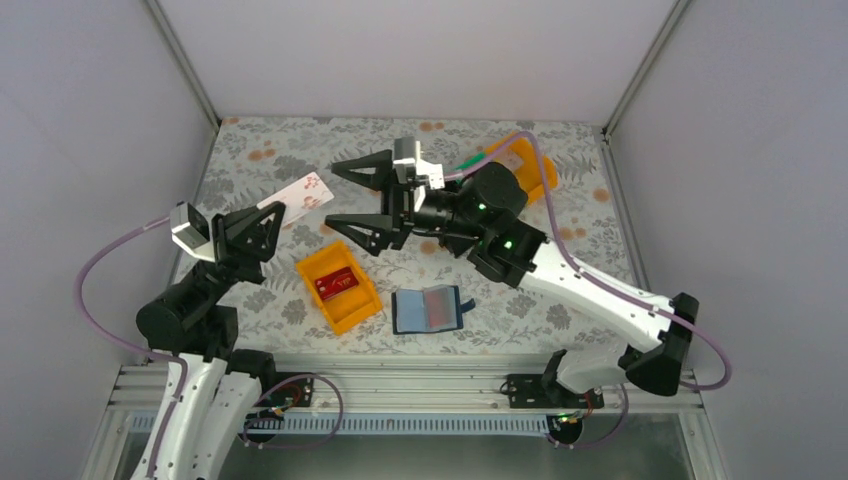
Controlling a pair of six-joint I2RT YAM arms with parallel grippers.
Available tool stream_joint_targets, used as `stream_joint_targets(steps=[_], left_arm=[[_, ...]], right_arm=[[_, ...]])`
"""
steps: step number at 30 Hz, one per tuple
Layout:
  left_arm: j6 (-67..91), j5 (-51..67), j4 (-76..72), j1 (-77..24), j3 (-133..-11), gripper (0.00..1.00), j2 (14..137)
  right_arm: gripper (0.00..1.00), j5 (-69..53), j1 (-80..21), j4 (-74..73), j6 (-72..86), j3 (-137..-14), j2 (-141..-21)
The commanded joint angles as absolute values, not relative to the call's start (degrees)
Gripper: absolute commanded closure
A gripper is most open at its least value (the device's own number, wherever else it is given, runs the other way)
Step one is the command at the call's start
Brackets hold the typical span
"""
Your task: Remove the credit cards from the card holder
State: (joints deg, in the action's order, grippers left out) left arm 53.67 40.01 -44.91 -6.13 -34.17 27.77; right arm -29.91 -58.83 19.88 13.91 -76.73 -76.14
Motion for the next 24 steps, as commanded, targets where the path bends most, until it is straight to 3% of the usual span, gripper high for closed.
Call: stream_joint_targets(steps=[1, 4, 11, 14, 16, 23, 24], left_arm=[[55.51, 39.14, -48.47, -6.19, -33.27, 0.98, 25.89], [55.42, 39.29, -48.51, -6.48, -33.01, 0.98, 25.01], [55.12, 39.29, -48.6, -6.86, -32.88, 0.98, 24.38], [54.93, 39.33, -47.9, -6.77, -33.32, 0.98, 24.8], [54.77, 39.5, -47.77, -6.77, -33.34, 0.98, 24.8], [52.74, 38.41, -44.54, -6.77, -30.74, 0.98, 24.07], [52.43, 37.5, -42.63, -6.77, -30.18, 0.9, 24.08]], right_arm=[[0.24, -32.07, -61.31, 18.75, 12.68, -83.08, -80.2], [0.37, -33.75, -61.64, 17.95, 12.81, -85.25, -82.16], [0.43, -35.26, -62.29, 14.73, 11.86, -86.74, -84.12], [0.66, -35.54, -62.18, 12.49, 10.83, -87.79, -84.98], [0.93, -36.28, -62.27, 11.52, 10.22, -88.68, -85.29], [0.96, -31.37, -62.24, 5.82, 8.21, -90.14, -84.49], [0.96, -30.22, -62.15, 4.68, 7.56, -90.25, -84.17]])
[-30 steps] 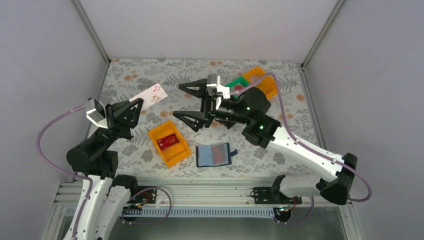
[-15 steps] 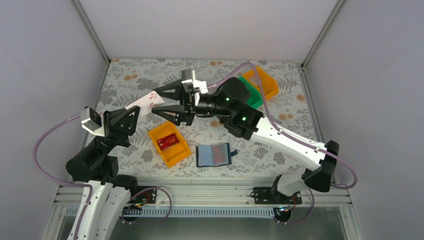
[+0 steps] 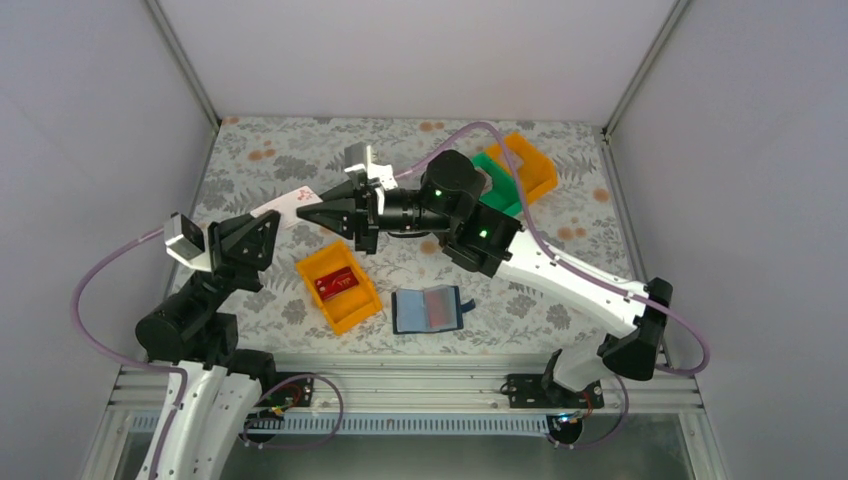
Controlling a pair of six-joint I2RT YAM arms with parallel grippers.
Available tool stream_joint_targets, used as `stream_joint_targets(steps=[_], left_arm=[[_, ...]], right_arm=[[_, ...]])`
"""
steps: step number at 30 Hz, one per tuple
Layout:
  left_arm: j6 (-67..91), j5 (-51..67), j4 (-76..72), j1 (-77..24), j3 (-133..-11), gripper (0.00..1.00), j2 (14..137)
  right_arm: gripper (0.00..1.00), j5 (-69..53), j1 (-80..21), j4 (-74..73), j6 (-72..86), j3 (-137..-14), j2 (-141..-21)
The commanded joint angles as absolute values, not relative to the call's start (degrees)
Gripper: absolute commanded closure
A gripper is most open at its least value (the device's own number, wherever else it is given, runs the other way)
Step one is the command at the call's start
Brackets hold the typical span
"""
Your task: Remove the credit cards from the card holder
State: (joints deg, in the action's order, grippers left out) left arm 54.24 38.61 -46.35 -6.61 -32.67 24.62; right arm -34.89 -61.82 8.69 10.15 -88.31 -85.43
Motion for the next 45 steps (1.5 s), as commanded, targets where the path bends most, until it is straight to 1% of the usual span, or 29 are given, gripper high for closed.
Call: stream_joint_targets(steps=[1, 2, 3, 4, 5, 8, 11, 13, 17, 20, 22, 26, 30, 33, 35, 36, 38, 41, 43, 45], left_arm=[[52.16, 36.26, -39.84, -6.72, -29.89, 0.71, 24.09], [51.9, 34.85, -36.86, -6.62, -29.61, 0.46, 24.08], [51.67, 33.32, -33.81, -6.38, -29.24, 0.26, 24.04], [51.43, 31.83, -31.2, -6.07, -28.72, 0.1, 23.91], [50.98, 29.63, -28.21, -5.72, -27.95, 0.01, 23.67], [49.91, 21.78, -18.0, -4.14, -25.91, 0.0, 22.69], [48.87, 16.14, -10.58, -2.68, -23.13, 0.0, 21.65], [48.36, 13.49, -8.13, -2.0, -21.42, 0.0, 20.93], [42.71, 9.27, -7.68, -0.9, -18.9, 0.0, 19.18], [37.52, 6.24, -7.96, 0.44, -17.52, 0.0, 16.51], [33.99, 5.37, -8.78, 1.45, -16.52, 0.0, 15.17], [26.11, 6.38, -11.17, 2.01, -16.55, 0.0, 16.87], [20.29, 12.27, -17.13, 2.62, -17.69, 0.0, 26.12], [14.96, 19.54, -17.0, 3.39, -22.61, 0.0, 37.12], [12.32, 24.3, -13.67, 3.43, -28.73, 0.0, 45.87], [10.83, 28.16, -11.74, 3.38, -32.1, 0.0, 51.77], [8.05, 31.92, -8.94, 2.91, -39.87, 0.0, 58.78], [2.5, 34.61, -4.8, 1.24, -51.61, 0.0, 70.73], [-1.67, 35.27, -0.86, 0.15, -61.04, 0.0, 76.59], [-3.78, 35.59, 2.62, -0.52, -67.44, 0.0, 81.11]], right_arm=[[0.96, -28.72, -61.95, 3.22, 7.01, -90.45, -83.83], [0.96, -27.29, -61.58, 1.57, 6.41, -90.87, -83.58], [0.96, -26.16, -60.99, -0.99, 5.58, -91.89, -83.58], [0.96, -24.53, -60.4, -4.13, 4.45, -93.42, -83.8], [0.96, -22.57, -59.59, -8.47, 3.27, -95.42, -84.35], [0.96, -14.71, -55.4, -19.91, 2.11, -101.22, -86.37], [0.96, -12.07, -48.94, -29.63, 3.9, -106.43, -88.1], [0.96, -11.64, -44.44, -34.57, 5.4, -107.13, -88.86], [0.96, -12.96, -33.72, -35.18, 8.84, -103.25, -90.7], [0.96, -20.23, -25.94, -31.77, 11.27, -101.22, -93.64], [0.96, -24.31, -21.92, -30.2, 11.13, -101.87, -97.47], [0.96, -24.14, -15.56, -31.19, 9.73, -105.45, -105.0], [0.96, -27.64, -8.43, -26.74, 9.57, -105.12, -110.02], [0.96, -29.97, -4.19, -29.58, 6.6, -111.39, -116.63], [0.96, -31.13, -2.48, -32.54, 4.36, -114.69, -119.92], [0.96, -32.05, -1.46, -33.38, 3.33, -115.27, -120.84], [0.96, -34.21, 0.02, -33.67, 2.15, -115.32, -121.56], [0.96, -36.58, 2.94, -32.63, 0.88, -112.97, -121.27], [0.96, -34.92, 3.33, -33.93, -2.09, -112.94, -121.07], [0.96, -35.5, 3.34, -37.68, -7.22, -114.68, -122.01]])
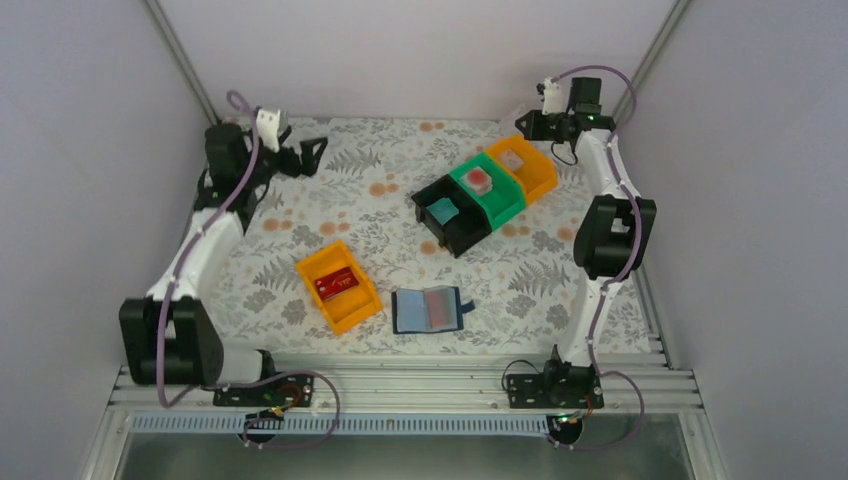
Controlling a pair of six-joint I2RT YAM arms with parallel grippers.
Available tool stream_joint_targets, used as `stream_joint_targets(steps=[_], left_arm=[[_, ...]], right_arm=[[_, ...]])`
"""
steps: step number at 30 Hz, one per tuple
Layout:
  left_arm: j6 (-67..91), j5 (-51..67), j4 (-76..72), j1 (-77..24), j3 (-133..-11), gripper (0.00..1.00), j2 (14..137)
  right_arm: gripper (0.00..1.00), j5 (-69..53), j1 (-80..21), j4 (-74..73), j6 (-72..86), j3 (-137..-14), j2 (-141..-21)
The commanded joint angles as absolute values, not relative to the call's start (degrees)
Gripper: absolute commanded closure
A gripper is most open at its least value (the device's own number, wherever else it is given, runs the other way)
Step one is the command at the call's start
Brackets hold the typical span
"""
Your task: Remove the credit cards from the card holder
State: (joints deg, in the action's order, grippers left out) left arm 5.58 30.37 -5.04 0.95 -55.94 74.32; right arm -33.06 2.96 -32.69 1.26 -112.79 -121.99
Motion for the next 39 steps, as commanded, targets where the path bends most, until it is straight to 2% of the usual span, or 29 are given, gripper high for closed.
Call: stream_joint_targets(steps=[1, 9, 14, 20, 24, 26, 32, 39], left_arm=[[-4.35, 35.94, 3.95, -0.95, -69.83, 0.0, 82.98], [-4.41, 38.15, 5.01, -8.79, -80.42, 0.0, 96.43], [0.52, 39.19, 4.04, -9.55, -87.34, 0.0, 104.22], [0.93, 39.48, 3.6, -9.49, -91.18, 0.0, 107.37], [1.61, 40.39, 2.96, -9.62, -89.51, 0.0, 107.43], [-2.31, 41.96, 4.47, -10.43, -89.1, 0.0, 107.72], [-33.81, 47.19, 25.01, -16.72, -95.8, 0.01, 112.62], [-41.7, 47.65, 26.68, -18.39, -93.19, 0.01, 114.16]], right_arm=[[0.96, -35.67, 3.34, -38.99, -9.24, -114.99, -122.24], [0.96, -28.67, 3.34, -38.32, -17.84, -109.78, -120.46], [0.96, -36.28, 3.64, -32.73, -18.67, -105.72, -119.55], [0.96, -39.77, 3.96, -30.36, -21.0, -105.11, -119.48], [0.96, -32.03, 3.76, -28.4, -20.39, -104.96, -119.46], [0.96, -27.13, 3.95, -21.92, -15.01, -100.25, -117.31], [0.96, -26.66, 2.98, -17.09, -12.08, -94.73, -114.98], [0.96, -24.16, 4.02, -19.77, -15.9, -95.05, -117.86]])
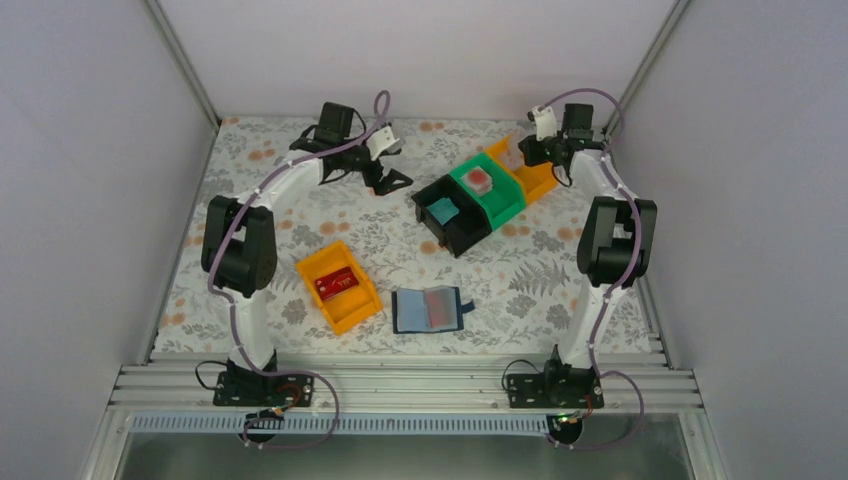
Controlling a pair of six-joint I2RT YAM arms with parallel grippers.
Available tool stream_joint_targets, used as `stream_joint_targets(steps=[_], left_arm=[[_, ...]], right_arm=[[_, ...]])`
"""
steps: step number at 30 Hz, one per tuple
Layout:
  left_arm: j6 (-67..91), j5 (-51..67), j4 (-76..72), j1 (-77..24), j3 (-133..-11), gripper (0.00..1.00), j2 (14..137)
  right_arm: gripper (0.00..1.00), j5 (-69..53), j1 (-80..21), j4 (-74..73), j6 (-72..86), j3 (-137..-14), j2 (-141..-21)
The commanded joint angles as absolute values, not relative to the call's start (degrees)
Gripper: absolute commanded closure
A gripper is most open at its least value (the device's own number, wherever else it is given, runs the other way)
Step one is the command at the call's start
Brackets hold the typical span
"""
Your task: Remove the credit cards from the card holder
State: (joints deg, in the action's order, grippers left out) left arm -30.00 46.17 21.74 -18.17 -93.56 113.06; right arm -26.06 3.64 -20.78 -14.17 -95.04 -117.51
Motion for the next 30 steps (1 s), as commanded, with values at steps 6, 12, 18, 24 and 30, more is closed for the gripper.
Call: stream_joint_targets(steps=[6, 12, 18, 24, 30], left_arm=[[-47.13, 45.64, 27.68, -19.64, -91.45, 0.0, 116.32], [-49.4, 44.49, 26.85, -20.65, -89.96, 0.0, 117.1], [-53.44, 44.59, 26.01, -21.29, -87.51, 0.0, 117.99], [-52.03, 44.34, 24.8, -21.7, -87.47, 0.0, 117.41], [-51.51, 44.49, 25.24, -21.69, -86.93, 0.0, 117.04]], right_arm=[[0.96, -26.55, 4.13, -17.36, -15.46, -92.82, -117.0], [0.96, -16.34, -0.09, -21.91, -16.12, -94.71, -115.59], [0.96, -16.81, -3.55, -20.07, -13.64, -95.13, -114.64], [0.96, -20.16, -4.38, -15.24, -10.17, -93.63, -117.17], [0.96, -29.46, -1.41, -7.77, -7.47, -90.33, -116.84]])
